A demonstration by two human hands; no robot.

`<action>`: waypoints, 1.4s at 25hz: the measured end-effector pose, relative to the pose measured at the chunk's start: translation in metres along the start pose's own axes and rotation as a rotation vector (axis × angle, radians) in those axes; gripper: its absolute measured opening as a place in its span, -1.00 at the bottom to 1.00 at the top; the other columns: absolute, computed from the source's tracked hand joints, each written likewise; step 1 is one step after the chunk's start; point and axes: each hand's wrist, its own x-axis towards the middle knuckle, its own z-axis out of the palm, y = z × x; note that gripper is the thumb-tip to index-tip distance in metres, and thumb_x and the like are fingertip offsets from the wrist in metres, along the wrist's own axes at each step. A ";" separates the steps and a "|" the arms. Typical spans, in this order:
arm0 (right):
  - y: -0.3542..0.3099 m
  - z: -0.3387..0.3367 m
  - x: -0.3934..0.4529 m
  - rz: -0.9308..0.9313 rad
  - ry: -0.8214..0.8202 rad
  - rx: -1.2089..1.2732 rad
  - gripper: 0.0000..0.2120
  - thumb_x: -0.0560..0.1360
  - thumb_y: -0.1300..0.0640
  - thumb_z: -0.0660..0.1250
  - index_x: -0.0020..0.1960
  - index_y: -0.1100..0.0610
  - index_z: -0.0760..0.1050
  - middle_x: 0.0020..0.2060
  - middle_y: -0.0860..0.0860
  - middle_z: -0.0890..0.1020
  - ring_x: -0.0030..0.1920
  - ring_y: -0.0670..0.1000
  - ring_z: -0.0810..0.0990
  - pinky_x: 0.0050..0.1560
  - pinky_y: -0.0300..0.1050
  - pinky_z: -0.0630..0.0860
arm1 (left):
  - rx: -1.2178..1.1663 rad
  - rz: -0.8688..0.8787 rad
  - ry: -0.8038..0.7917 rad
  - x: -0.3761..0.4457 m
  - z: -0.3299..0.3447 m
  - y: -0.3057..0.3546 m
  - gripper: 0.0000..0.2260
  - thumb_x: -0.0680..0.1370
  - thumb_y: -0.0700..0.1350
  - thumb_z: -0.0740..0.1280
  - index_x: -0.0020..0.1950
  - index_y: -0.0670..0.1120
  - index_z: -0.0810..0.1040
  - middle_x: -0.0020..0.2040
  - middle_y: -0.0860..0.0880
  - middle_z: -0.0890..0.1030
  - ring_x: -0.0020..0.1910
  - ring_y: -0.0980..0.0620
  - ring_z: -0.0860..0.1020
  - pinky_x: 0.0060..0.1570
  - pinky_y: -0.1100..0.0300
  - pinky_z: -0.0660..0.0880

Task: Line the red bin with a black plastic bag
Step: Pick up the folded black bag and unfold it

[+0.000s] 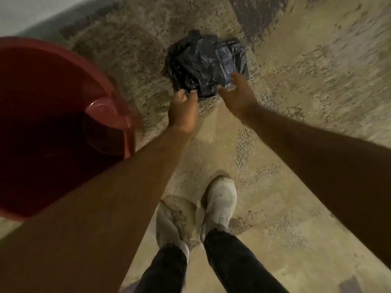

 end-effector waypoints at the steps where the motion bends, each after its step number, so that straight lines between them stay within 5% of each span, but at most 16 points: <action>1: 0.004 0.002 0.011 0.011 -0.006 0.042 -0.51 0.66 0.10 0.34 0.55 0.11 0.32 0.25 0.00 0.52 0.28 0.01 0.48 0.28 -0.07 0.46 | -0.033 -0.003 -0.003 0.008 0.007 0.000 -0.53 0.68 -0.02 0.27 0.56 -0.15 0.37 0.47 -0.17 0.52 0.42 -0.13 0.51 0.39 0.01 0.48; 5: 0.016 0.009 0.051 0.093 -0.042 0.135 -0.40 0.68 0.07 0.31 0.65 0.08 0.18 0.56 0.12 0.38 0.47 0.10 0.43 0.24 -0.09 0.38 | -0.207 -0.055 -0.005 0.039 0.029 0.000 -0.43 0.64 0.00 0.37 0.60 -0.11 0.29 0.47 -0.09 0.49 0.39 -0.05 0.51 0.42 -0.07 0.47; 10: 0.024 0.012 0.067 0.162 -0.042 0.240 -0.55 0.66 0.13 0.33 0.53 0.11 0.37 0.03 -0.11 0.60 -0.02 -0.16 0.56 -0.11 -0.27 0.45 | -0.215 -0.079 0.056 0.060 0.039 -0.009 -0.53 0.64 -0.03 0.38 0.51 -0.13 0.41 0.28 -0.05 0.60 0.24 -0.05 0.57 0.34 -0.05 0.54; 14: 0.019 0.013 0.060 0.208 -0.051 0.271 -0.92 0.67 0.16 0.32 0.02 0.08 0.58 -0.07 -0.04 0.65 -0.07 -0.11 0.60 -0.21 -0.29 0.43 | -0.261 -0.088 0.112 0.056 0.036 -0.003 -0.95 0.66 -0.15 0.35 0.08 -0.05 0.60 -0.17 0.06 0.59 -0.17 0.05 0.56 -0.11 0.14 0.57; 17: 0.011 0.005 0.045 0.232 -0.044 0.338 -0.84 0.67 0.19 0.32 -0.09 0.06 0.56 -0.07 -0.01 0.66 -0.05 -0.09 0.62 -0.15 -0.24 0.47 | -0.283 -0.088 0.112 0.040 0.027 0.003 -0.75 0.65 -0.20 0.34 -0.21 0.02 0.49 -0.21 0.06 0.57 -0.23 0.09 0.53 -0.18 0.18 0.52; 21: -0.009 -0.013 -0.003 0.243 -0.040 0.437 -0.90 0.66 0.25 0.30 0.07 0.12 0.58 0.01 0.02 0.68 0.03 -0.04 0.65 0.00 -0.14 0.54 | -0.279 -0.056 0.098 -0.015 0.004 0.026 -0.75 0.62 -0.22 0.38 -0.23 -0.01 0.51 -0.20 0.02 0.61 -0.23 0.08 0.55 -0.17 0.20 0.54; 24: -0.041 -0.029 -0.060 0.210 0.017 0.533 -0.58 0.62 0.19 0.38 0.45 0.12 0.39 0.18 0.03 0.61 0.09 -0.05 0.64 -0.01 -0.17 0.60 | -0.324 -0.044 0.042 -0.071 -0.017 0.053 -0.83 0.59 -0.22 0.43 -0.17 -0.05 0.56 -0.15 0.00 0.65 -0.19 0.10 0.60 -0.19 0.25 0.57; 26: -0.069 -0.037 -0.105 0.134 0.041 0.568 -0.49 0.60 0.09 0.41 0.50 0.07 0.34 0.20 -0.04 0.60 0.01 -0.14 0.70 -0.20 -0.30 0.62 | -0.331 -0.050 -0.018 -0.112 -0.032 0.072 -0.90 0.58 -0.18 0.45 -0.13 -0.05 0.60 -0.12 0.00 0.69 -0.18 0.11 0.65 -0.17 0.22 0.55; 28: -0.099 -0.044 -0.155 0.051 0.011 0.597 -0.47 0.57 -0.03 0.41 0.49 0.03 0.41 0.19 -0.11 0.63 0.05 -0.21 0.71 -0.11 -0.31 0.64 | -0.344 -0.027 -0.083 -0.157 -0.047 0.089 -0.96 0.58 -0.13 0.45 -0.03 -0.08 0.66 -0.07 -0.02 0.75 -0.13 0.10 0.72 -0.23 0.29 0.57; 32: -0.157 -0.066 -0.243 -0.075 -0.085 0.647 -0.51 0.62 -0.11 0.36 0.50 -0.01 0.44 0.32 -0.04 0.64 0.32 -0.05 0.63 0.32 0.11 0.60 | -0.242 0.196 -0.195 -0.247 -0.078 0.124 -0.82 0.59 -0.09 0.42 0.06 -0.18 0.69 -0.03 -0.12 0.76 -0.03 0.01 0.74 -0.19 0.32 0.60; 35: -0.188 -0.085 -0.285 -0.166 -0.064 0.697 -0.66 0.65 0.01 0.37 0.41 0.00 0.52 0.28 0.04 0.68 0.31 0.06 0.65 0.34 0.25 0.57 | -0.051 0.383 -0.250 -0.298 -0.099 0.143 -0.88 0.60 -0.14 0.38 0.01 -0.14 0.70 -0.09 -0.09 0.75 -0.04 -0.04 0.73 -0.07 0.06 0.67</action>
